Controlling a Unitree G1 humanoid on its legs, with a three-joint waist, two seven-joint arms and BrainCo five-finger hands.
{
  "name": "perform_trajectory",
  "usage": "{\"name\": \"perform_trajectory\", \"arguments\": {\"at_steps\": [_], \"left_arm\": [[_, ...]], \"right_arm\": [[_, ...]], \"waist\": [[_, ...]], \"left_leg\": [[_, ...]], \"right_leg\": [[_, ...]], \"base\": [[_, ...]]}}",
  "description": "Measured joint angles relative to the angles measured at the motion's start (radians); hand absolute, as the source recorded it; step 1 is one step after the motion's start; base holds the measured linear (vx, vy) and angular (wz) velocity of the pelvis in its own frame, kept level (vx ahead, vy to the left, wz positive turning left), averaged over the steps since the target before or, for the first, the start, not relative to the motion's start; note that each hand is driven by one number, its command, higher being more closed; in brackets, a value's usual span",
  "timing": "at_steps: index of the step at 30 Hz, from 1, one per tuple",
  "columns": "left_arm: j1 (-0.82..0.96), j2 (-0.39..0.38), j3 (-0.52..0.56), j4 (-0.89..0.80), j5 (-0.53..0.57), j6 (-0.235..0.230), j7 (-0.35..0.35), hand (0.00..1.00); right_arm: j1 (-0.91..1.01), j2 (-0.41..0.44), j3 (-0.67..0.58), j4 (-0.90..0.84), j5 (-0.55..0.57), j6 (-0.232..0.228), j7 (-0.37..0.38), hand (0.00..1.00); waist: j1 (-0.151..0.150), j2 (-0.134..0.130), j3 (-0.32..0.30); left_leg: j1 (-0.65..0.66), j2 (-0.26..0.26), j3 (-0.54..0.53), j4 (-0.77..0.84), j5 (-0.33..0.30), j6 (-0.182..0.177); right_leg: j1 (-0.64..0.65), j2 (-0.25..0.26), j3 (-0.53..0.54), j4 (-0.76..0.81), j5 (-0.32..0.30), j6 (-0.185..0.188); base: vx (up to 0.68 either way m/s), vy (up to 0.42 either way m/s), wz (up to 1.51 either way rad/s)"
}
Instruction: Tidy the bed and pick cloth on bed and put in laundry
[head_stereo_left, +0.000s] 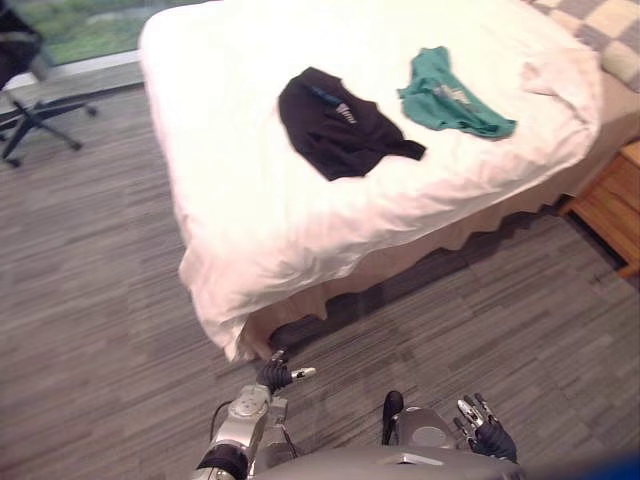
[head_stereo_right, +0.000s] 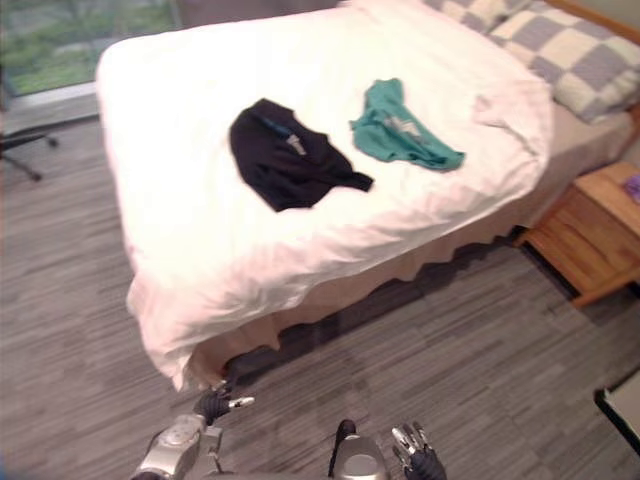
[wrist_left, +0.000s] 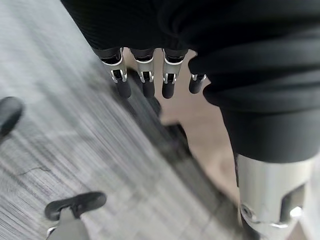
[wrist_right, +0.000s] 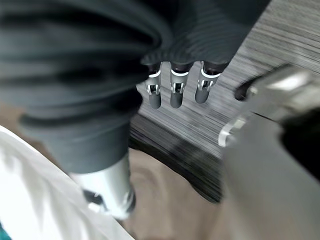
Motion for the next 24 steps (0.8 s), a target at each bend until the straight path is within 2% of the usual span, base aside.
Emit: {"name": "perform_trajectory", "arguments": {"at_steps": [2,3,4,5,6,7,8,9,10,11,12,13,14,15,16,17,18,19,20,21,22,23,24], "left_arm": [[-0.023,-0.009,-0.059,0.0,0.043,0.014,0.002,0.0],[-0.029,-0.016,-0.101,0.0,0.071,0.028,0.009,0.0],[-0.021,-0.024,-0.119,0.0,0.076,0.036,0.009,0.0],[-0.002,-0.045,-0.114,-0.005,0.074,0.049,0.012,0.0],[0.011,-0.037,-0.111,-0.021,0.074,0.051,0.021,0.0],[0.025,-0.036,-0.098,-0.04,0.073,0.058,0.031,0.0],[0.044,-0.049,-0.097,-0.043,0.073,0.064,0.026,0.0],[0.051,-0.047,-0.093,-0.041,0.073,0.064,0.026,0.0],[0.058,-0.038,-0.074,-0.036,0.075,0.066,0.022,0.0],[0.06,-0.024,-0.068,-0.02,0.076,0.062,0.022,0.0],[0.064,-0.016,-0.068,-0.011,0.075,0.057,0.023,0.0],[0.073,-0.007,-0.068,0.001,0.073,0.046,0.027,0.0],[0.084,-0.002,-0.053,0.0,0.048,0.021,0.034,0.0],[0.088,0.002,-0.044,0.001,0.033,0.007,0.039,0.0],[0.088,0.009,-0.037,0.01,0.012,-0.013,0.045,0.0],[0.087,0.009,-0.037,0.021,0.005,-0.024,0.049,0.0],[0.074,0.022,-0.036,0.049,-0.019,-0.031,0.054,0.0],[0.072,0.025,-0.038,0.063,-0.03,-0.037,0.057,0.0],[0.066,0.035,-0.035,0.072,-0.04,-0.043,0.065,0.0],[0.061,0.052,-0.032,0.088,-0.061,-0.052,0.072,0.0],[0.06,0.063,-0.029,0.096,-0.083,-0.054,0.072,0.0],[0.059,0.066,-0.028,0.096,-0.105,-0.057,0.072,0.0],[0.06,0.067,-0.027,0.096,-0.14,-0.061,0.072,0.0]], "right_arm": [[-0.003,-0.012,0.004,-0.007,0.002,-0.006,-0.008,0.0],[-0.008,-0.025,0.013,-0.009,0.008,-0.006,-0.026,0.0],[-0.018,-0.033,0.016,-0.012,0.009,-0.006,-0.04,0.0],[-0.038,-0.039,0.017,-0.036,0.009,-0.005,-0.061,0.0],[-0.027,-0.028,0.02,-0.056,0.008,-0.004,-0.073,0.0],[0.0,-0.015,0.05,-0.078,0.006,-0.004,-0.085,0.0],[0.002,-0.027,0.067,-0.078,0.007,-0.005,-0.098,0.0],[-0.004,-0.029,0.08,-0.078,0.007,-0.008,-0.105,0.0],[-0.01,-0.026,0.087,-0.078,0.001,-0.021,-0.11,0.0],[-0.017,-0.017,0.085,-0.065,0.0,-0.039,-0.111,0.0],[-0.024,-0.015,0.086,-0.053,-0.003,-0.046,-0.111,0.0],[-0.041,-0.018,0.087,-0.03,-0.02,-0.059,-0.106,0.0],[-0.059,-0.035,0.088,-0.01,-0.055,-0.076,-0.096,0.0],[-0.07,-0.044,0.089,-0.003,-0.073,-0.086,-0.09,0.0],[-0.082,-0.068,0.098,0.004,-0.089,-0.105,-0.081,0.0],[-0.083,-0.082,0.099,0.005,-0.097,-0.113,-0.078,0.0],[-0.081,-0.09,0.099,0.032,-0.104,-0.114,-0.079,0.0],[-0.063,-0.082,0.1,0.036,-0.119,-0.114,-0.077,0.0],[-0.04,-0.068,0.099,0.042,-0.12,-0.114,-0.08,0.0],[-0.027,-0.046,0.1,0.054,-0.12,-0.114,-0.083,0.0],[-0.029,-0.026,0.101,0.061,-0.124,-0.114,-0.086,0.0],[-0.034,-0.02,0.105,0.061,-0.144,-0.114,-0.087,0.0],[-0.043,-0.017,0.123,0.061,-0.182,-0.114,-0.091,0.0]], "waist": [[-0.003,0.007,0.01],[-0.018,0.012,0.023],[-0.02,0.043,0.024],[-0.024,0.096,0.034],[-0.023,0.074,0.037],[-0.028,0.056,0.049],[-0.026,0.086,0.046],[-0.025,0.088,0.046],[-0.022,0.081,0.045],[-0.016,0.057,0.044],[-0.01,0.048,0.041],[-0.001,0.044,0.04],[0.012,0.043,0.038],[0.015,0.044,0.038],[0.018,0.054,0.034],[0.019,0.071,0.028],[0.018,0.05,0.021],[-0.006,0.05,0.006],[-0.006,0.036,-0.003],[0.003,0.036,-0.008],[0.003,0.041,-0.017],[0.005,0.044,-0.018],[0.008,0.049,-0.015]], "left_leg": [[0.0,0.019,-0.003,0.099,-0.005,-0.008],[0.001,0.031,-0.016,0.175,-0.008,-0.017],[-0.004,0.05,-0.031,0.229,-0.002,-0.026],[-0.051,0.124,-0.075,0.374,-0.003,-0.031],[-0.076,0.138,-0.092,0.47,0.002,-0.031],[-0.133,0.161,-0.19,0.645,0.059,-0.024],[-0.205,0.158,-0.308,0.733,0.1,-0.022],[-0.23,0.147,-0.348,0.749,0.086,-0.022],[-0.266,0.114,-0.387,0.741,0.032,-0.023],[-0.266,0.067,-0.415,0.645,-0.031,-0.017],[-0.255,0.042,-0.441,0.56,-0.054,-0.015],[-0.211,-0.006,-0.515,0.353,-0.088,-0.011],[-0.157,-0.058,-0.623,0.137,-0.1,0.003],[-0.138,-0.078,-0.675,0.062,-0.103,0.008],[-0.117,-0.101,-0.749,-0.049,-0.099,0.018],[-0.107,-0.102,-0.767,-0.085,-0.095,-0.002],[-0.081,-0.135,-0.705,-0.084,-0.103,-0.001],[-0.081,-0.152,-0.687,-0.084,-0.105,0.003],[-0.062,-0.161,-0.661,-0.088,-0.111,0.011],[-0.036,-0.163,-0.612,-0.09,-0.118,0.014],[-0.021,-0.159,-0.562,-0.111,-0.112,0.022],[-0.012,-0.157,-0.528,-0.126,-0.107,0.03],[0.005,-0.161,-0.483,-0.145,-0.104,0.035]], "right_leg": [[-0.016,-0.002,0.053,0.02,-0.032,-0.009],[-0.024,-0.012,0.063,0.038,-0.063,-0.02],[-0.018,-0.004,0.073,0.024,-0.069,-0.029],[-0.054,0.01,0.055,0.208,-0.124,-0.025],[-0.082,-0.013,0.045,0.344,-0.188,-0.021],[-0.079,-0.034,0.052,0.393,-0.341,-0.028],[-0.08,-0.01,0.088,0.374,-0.35,-0.017],[-0.08,-0.007,0.107,0.355,-0.344,-0.009],[-0.077,0.001,0.156,0.304,-0.327,0.012],[-0.077,0.004,0.225,0.257,-0.278,0.015],[-0.078,0.007,0.264,0.241,-0.256,0.012],[-0.085,0.023,0.344,0.21,-0.217,0.014],[-0.111,0.04,0.437,0.202,-0.204,0.026],[-0.123,0.048,0.476,0.2,-0.199,0.033],[-0.146,0.061,0.541,0.194,-0.182,0.061],[-0.154,0.067,0.562,0.189,-0.17,0.078],[-0.135,0.037,0.604,0.149,-0.138,0.106],[-0.109,0.01,0.599,0.097,-0.09,0.127],[-0.091,-0.001,0.578,0.06,-0.044,0.131],[-0.074,-0.008,0.534,-0.006,0.029,0.118],[-0.076,-0.006,0.445,-0.049,0.092,0.089],[-0.084,-0.005,0.37,-0.05,0.106,0.065],[-0.104,-0.011,0.219,0.004,0.077,0.042]], "base": [[-0.06,-0.026,-0.9],[-0.09,0.018,-1.03],[-0.05,0.027,-1.3],[0.01,0.019,-1.03],[-0.01,-0.109,-0.98],[-0.05,-0.059,-1.0],[-0.02,-0.015,-1.06],[0.11,0.175,-1.18],[0.15,0.15,-1.24],[0.19,0.16,-1.27],[0.14,0.162,-1.49],[0.14,0.259,-1.84],[0.09,0.273,-1.92],[0.06,0.347,-2.04],[0.04,0.315,-1.49],[0.05,0.416,-1.66],[0.07,0.416,-0.89],[0.1,0.39,-0.8],[0.12,0.346,-0.75],[0.09,0.29,-1.18],[0.08,0.298,-1.19],[0.05,0.23,-1.13],[0.04,0.154,-0.99]]}}
